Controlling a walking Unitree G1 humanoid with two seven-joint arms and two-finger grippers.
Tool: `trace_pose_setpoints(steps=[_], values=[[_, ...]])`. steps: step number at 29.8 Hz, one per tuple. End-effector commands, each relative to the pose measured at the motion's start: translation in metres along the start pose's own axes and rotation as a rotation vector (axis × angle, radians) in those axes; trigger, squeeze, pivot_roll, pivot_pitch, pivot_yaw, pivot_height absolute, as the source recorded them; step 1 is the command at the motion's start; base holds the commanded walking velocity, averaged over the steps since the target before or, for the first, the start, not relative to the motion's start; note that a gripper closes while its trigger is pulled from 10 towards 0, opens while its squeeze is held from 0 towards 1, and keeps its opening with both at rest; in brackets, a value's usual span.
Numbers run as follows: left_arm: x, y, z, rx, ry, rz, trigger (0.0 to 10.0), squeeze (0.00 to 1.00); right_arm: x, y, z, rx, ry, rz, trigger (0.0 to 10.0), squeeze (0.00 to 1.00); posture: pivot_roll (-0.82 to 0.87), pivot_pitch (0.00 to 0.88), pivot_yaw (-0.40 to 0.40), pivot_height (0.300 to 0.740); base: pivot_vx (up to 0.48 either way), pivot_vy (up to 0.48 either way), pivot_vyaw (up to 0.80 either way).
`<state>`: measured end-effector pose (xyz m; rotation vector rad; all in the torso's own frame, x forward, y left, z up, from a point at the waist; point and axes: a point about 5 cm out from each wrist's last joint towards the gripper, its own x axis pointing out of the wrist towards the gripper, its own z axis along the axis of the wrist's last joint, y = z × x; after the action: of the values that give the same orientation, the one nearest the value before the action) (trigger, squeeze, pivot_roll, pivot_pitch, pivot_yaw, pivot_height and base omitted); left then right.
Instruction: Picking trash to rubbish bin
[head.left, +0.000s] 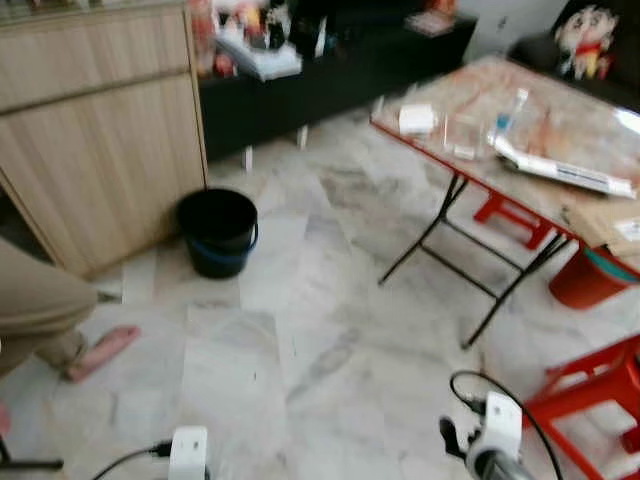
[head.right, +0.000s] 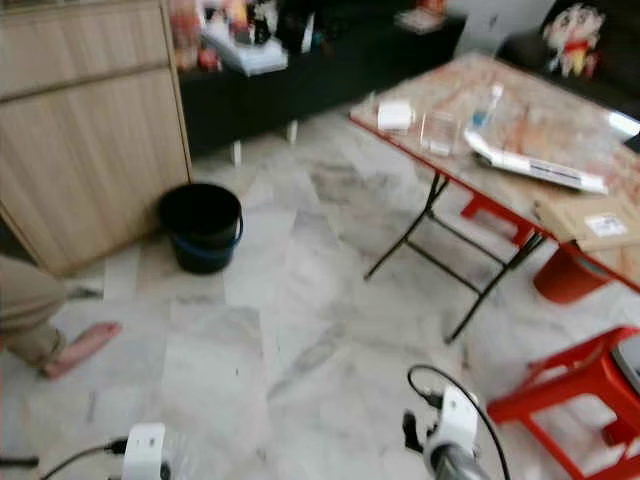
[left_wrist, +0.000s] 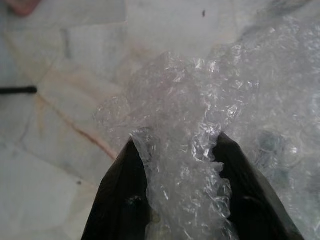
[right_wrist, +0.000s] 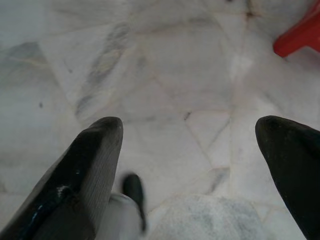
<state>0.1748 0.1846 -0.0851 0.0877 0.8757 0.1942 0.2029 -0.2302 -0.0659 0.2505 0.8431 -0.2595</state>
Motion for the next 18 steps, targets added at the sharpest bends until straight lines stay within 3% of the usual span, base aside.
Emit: trace_pose_setpoints(steps=[1,18], values=[[-0.0022,-0.0117,-0.0047,0.0,0.02,-0.03,10.0,0.0,-0.0016,-0.0113,0.0012,0.013,-0.003,-0.033,10.0,0.0,0.04,0.171,-0.147,0.74,0.472,0.0,0.0],[-0.0027,-0.0112,-0.0064,-0.01,0.023,-0.024,10.0,0.0,-0.0012,-0.0106,0.0037,0.0,-0.011,-0.028,10.0,0.0,0.05,0.183,-0.15,0.74,0.472,0.0,0.0]])
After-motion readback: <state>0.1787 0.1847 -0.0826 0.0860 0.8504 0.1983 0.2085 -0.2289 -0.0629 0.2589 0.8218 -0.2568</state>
